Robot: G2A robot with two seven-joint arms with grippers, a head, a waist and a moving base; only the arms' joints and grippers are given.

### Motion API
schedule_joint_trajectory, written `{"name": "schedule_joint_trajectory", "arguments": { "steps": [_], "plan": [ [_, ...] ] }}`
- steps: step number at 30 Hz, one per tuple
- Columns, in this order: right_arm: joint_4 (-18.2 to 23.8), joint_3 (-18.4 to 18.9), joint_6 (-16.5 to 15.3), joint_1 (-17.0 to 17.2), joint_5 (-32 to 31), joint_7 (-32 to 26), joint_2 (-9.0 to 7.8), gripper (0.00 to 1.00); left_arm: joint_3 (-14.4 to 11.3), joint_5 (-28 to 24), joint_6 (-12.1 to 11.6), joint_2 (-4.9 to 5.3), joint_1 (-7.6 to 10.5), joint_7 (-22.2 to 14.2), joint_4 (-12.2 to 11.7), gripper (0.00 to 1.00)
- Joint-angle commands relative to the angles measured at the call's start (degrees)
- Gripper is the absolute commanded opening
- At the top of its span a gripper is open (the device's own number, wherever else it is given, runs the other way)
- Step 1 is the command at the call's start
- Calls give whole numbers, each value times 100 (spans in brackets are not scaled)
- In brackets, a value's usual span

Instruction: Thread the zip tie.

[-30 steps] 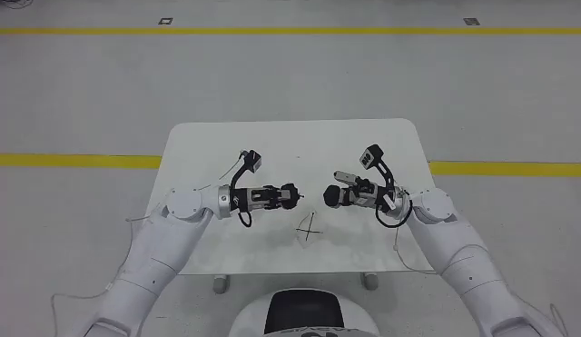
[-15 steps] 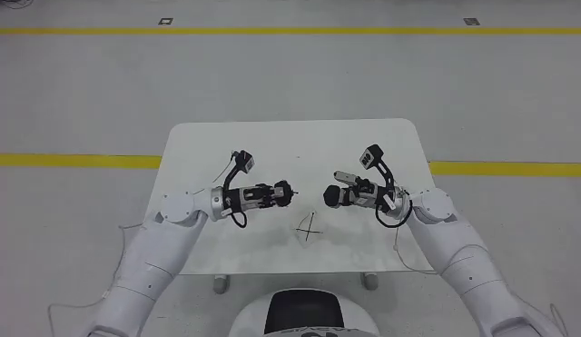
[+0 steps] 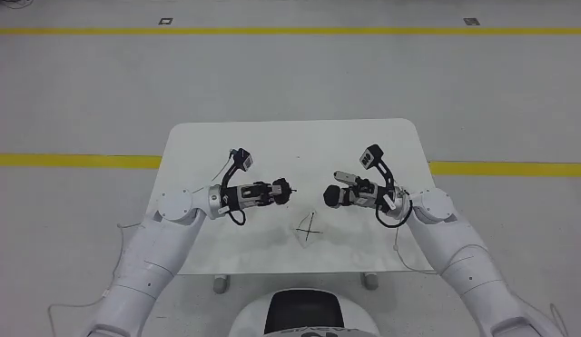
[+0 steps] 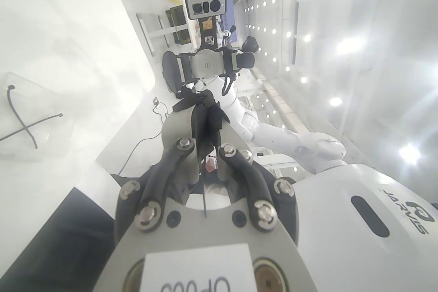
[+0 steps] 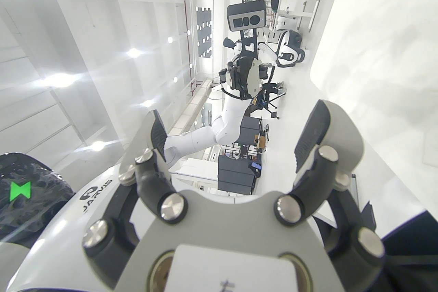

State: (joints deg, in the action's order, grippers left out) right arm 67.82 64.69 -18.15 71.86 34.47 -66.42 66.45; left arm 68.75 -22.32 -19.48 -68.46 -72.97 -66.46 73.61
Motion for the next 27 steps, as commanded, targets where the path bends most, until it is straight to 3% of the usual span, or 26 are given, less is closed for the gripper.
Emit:
{"name": "schedule_joint_trajectory", "arguments": {
  "steps": [1, 20, 24, 27],
  "plan": [
    [0, 0, 0, 0, 0, 0, 0, 100, 0, 0, 0, 0, 0, 0, 0, 0],
    [9, -4, 9, 6, -16, 34, 1, 100, 0, 0, 0, 0, 0, 0, 0, 0],
    [233, 77, 176, 48, -541, 326, -56, 100, 0, 0, 0, 0, 0, 0, 0, 0],
    [327, 108, 549, 7, -1158, 592, -109, 100, 0, 0, 0, 0, 0, 0, 0, 0]
  ]
}}
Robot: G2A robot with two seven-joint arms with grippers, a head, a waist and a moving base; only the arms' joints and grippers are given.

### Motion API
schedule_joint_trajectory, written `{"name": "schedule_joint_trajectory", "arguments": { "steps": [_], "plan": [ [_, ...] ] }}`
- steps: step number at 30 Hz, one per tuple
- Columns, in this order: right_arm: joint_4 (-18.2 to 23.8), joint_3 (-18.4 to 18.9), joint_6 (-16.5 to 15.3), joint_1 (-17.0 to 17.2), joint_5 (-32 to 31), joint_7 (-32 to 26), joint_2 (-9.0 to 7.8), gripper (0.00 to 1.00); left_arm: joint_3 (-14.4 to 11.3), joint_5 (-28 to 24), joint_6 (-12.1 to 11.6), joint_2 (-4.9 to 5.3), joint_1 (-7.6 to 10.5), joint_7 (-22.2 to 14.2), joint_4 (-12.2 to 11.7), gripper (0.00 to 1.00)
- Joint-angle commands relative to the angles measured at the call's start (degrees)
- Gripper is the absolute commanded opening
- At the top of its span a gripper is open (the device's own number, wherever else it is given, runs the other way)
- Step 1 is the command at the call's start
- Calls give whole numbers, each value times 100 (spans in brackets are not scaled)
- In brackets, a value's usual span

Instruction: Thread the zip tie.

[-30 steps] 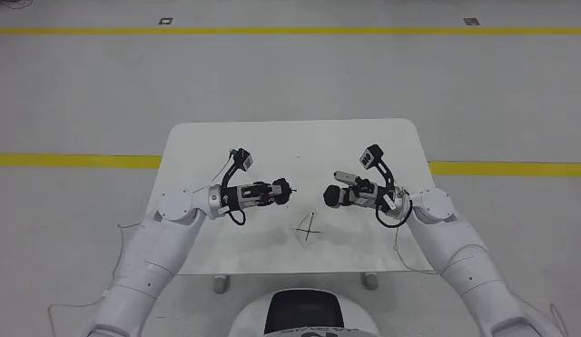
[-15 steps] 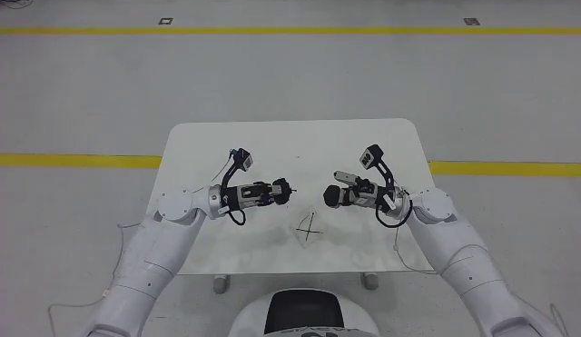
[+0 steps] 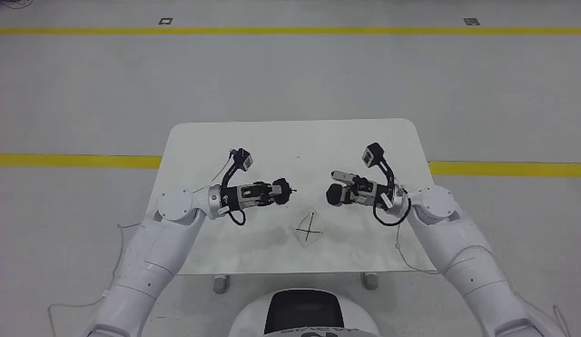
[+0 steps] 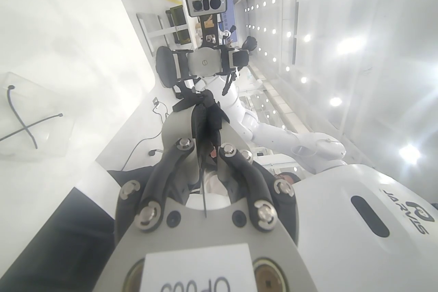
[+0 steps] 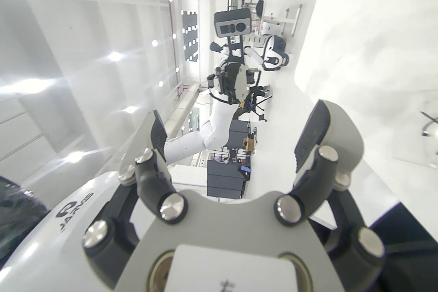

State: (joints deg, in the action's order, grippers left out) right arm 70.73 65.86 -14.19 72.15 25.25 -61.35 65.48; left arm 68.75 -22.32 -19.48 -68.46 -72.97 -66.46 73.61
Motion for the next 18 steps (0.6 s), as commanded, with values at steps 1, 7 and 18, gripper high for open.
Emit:
{"name": "schedule_joint_trajectory", "arguments": {
  "steps": [1, 7, 18],
  "plan": [
    [84, -36, 401, -53, -484, 224, -24, 100, 0, 0, 0, 0, 0, 0, 0, 0],
    [416, -288, 1359, -216, -1499, 648, -42, 100, 0, 0, 0, 0, 0, 0, 0, 0],
    [633, -415, 1643, -268, -2128, 830, -62, 100, -3, 0, 9, -1, -5, 37, 4, 0]
  ]
}}
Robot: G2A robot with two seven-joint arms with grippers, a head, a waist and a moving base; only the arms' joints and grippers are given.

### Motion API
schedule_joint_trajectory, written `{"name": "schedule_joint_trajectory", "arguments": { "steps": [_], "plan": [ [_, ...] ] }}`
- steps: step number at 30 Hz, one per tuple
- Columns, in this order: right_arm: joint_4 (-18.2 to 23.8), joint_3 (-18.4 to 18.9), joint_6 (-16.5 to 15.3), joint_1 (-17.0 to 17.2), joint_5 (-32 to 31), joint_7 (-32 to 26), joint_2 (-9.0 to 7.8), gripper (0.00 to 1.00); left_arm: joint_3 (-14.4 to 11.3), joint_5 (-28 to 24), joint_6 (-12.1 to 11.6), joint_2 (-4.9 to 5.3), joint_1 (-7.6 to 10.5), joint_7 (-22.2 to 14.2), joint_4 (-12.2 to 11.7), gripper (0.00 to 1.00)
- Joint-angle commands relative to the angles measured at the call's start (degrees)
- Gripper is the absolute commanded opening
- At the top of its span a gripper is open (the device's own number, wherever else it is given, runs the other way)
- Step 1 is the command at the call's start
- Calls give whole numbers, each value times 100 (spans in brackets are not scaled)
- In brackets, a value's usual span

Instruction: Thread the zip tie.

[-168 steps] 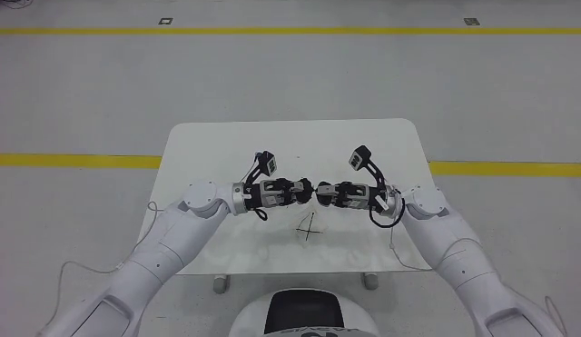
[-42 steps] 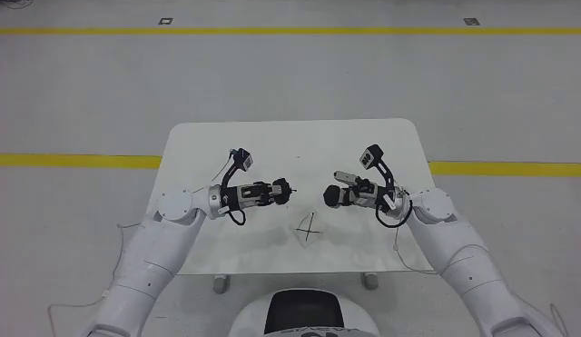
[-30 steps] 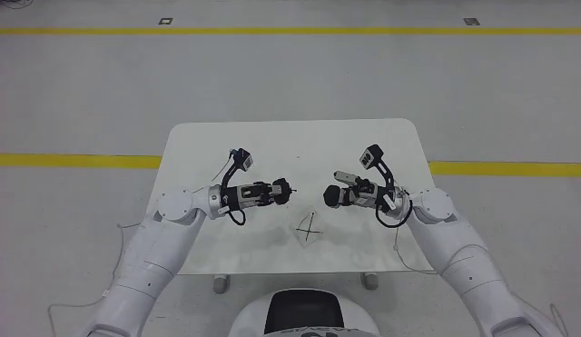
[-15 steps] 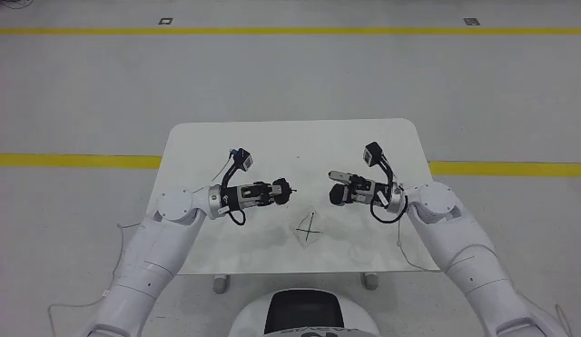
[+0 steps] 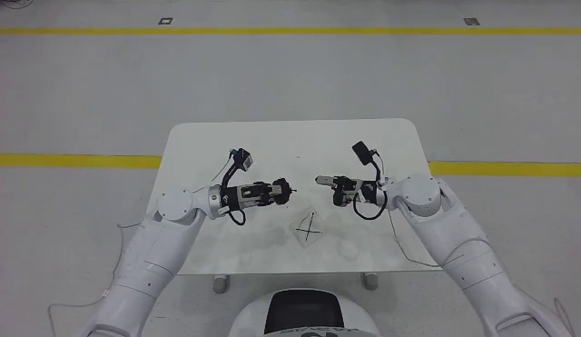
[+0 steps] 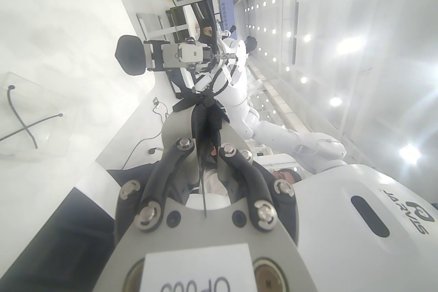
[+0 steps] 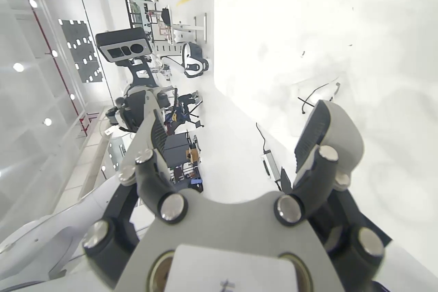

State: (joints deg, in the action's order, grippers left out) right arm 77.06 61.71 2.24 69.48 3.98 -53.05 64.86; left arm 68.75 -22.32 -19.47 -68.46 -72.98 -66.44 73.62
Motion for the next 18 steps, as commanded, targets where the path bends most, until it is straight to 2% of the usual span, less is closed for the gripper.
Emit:
{"name": "schedule_joint_trajectory", "arguments": {
  "steps": [1, 6, 14, 18],
  "plan": [
    [0, 0, 0, 0, -1, 0, 0, 100, -10, -38, 48, 1, -29, 157, 33, 0],
    [0, 0, 0, 0, -1, 0, 0, 100, 227, -261, -1, 79, -107, 145, -21, 0],
    [0, 0, 0, 0, -1, 0, 0, 100, 882, -606, -1, 237, -308, -187, -20, 0],
    [24, -17, 12, 13, -43, 53, 2, 100, 1097, -852, -1, 265, -362, -275, -5, 0]
  ]
}}
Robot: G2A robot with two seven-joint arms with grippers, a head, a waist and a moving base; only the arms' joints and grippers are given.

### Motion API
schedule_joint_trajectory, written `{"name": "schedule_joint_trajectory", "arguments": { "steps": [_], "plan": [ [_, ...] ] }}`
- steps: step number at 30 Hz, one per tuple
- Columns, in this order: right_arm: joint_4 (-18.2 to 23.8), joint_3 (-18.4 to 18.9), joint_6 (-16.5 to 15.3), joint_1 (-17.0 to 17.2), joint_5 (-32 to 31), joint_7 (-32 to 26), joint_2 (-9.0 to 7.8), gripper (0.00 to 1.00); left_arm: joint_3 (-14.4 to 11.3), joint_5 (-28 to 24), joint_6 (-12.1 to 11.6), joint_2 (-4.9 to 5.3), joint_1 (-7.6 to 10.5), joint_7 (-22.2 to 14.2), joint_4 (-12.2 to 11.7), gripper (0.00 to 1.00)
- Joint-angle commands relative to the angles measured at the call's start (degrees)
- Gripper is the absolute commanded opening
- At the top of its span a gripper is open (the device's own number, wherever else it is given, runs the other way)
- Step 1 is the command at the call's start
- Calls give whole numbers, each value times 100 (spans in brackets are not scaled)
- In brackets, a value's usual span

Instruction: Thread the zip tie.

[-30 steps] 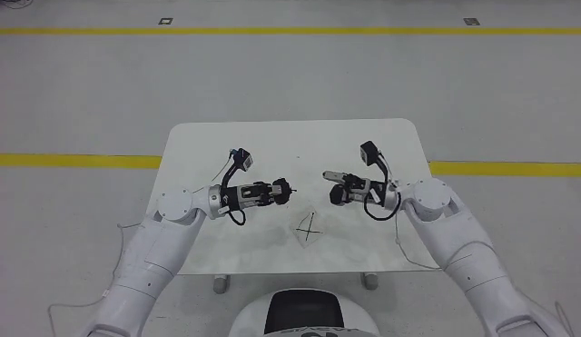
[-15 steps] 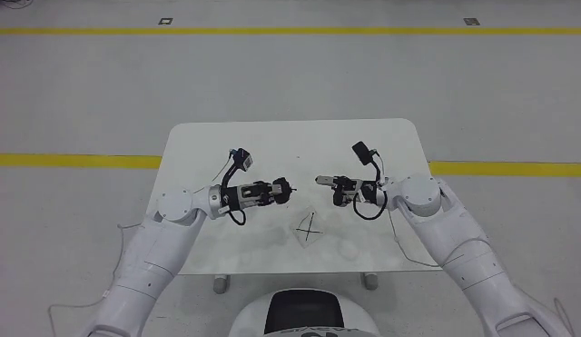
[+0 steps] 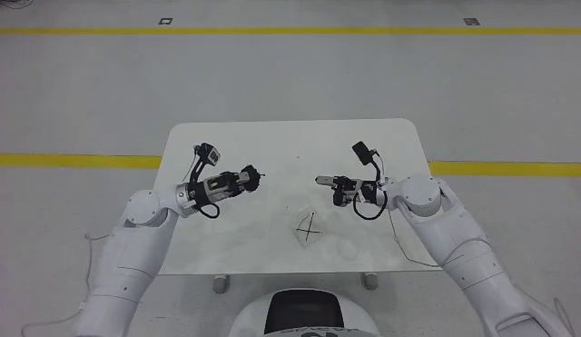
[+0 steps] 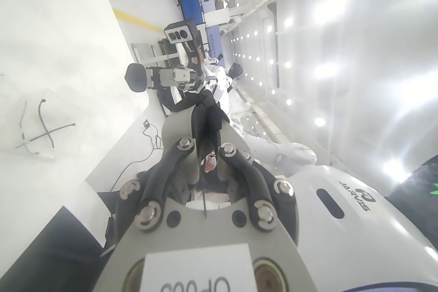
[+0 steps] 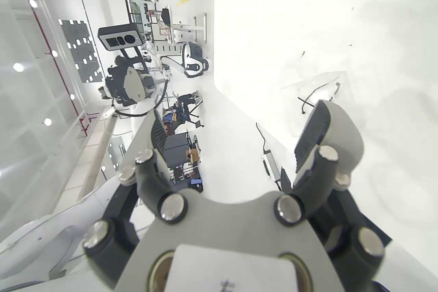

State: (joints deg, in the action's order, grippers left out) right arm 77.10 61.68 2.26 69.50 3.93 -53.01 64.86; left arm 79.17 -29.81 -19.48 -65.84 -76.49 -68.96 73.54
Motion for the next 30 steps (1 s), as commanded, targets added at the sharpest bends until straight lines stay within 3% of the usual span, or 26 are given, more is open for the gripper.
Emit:
{"name": "schedule_joint_trajectory", "arguments": {
  "steps": [1, 2, 6, 7, 12, 16, 23, 30],
  "plan": [
    [90, -56, 106, 8, -178, 138, 3, 100, 104, -212, 0, 4, -19, -68, 2, 0],
    [177, -99, 256, 0, -312, 219, 5, 100, 104, -212, 0, 4, -19, -68, 2, 0],
    [594, -395, 1611, -164, -906, 323, 34, 100, 104, -212, 0, 4, -19, -68, 2, 0],
    [644, -466, 1722, -214, -1038, 361, 44, 100, 104, -212, 0, 4, -19, -68, 2, 0],
    [168, -861, 1722, -534, -1606, 225, 177, 100, 104, -212, 0, 4, -19, -68, 2, 0],
    [-319, -1103, 1722, -820, -2164, 232, 405, 100, 104, -212, 0, 4, -19, -68, 2, 0],
    [-326, -1059, 1722, -821, -2204, 364, 436, 100, 104, -212, 0, 4, -19, -68, 2, 0],
    [-199, -1425, 1722, -900, -2992, 413, 569, 100, 104, -212, 0, 4, -19, -68, 2, 0]
  ]
}}
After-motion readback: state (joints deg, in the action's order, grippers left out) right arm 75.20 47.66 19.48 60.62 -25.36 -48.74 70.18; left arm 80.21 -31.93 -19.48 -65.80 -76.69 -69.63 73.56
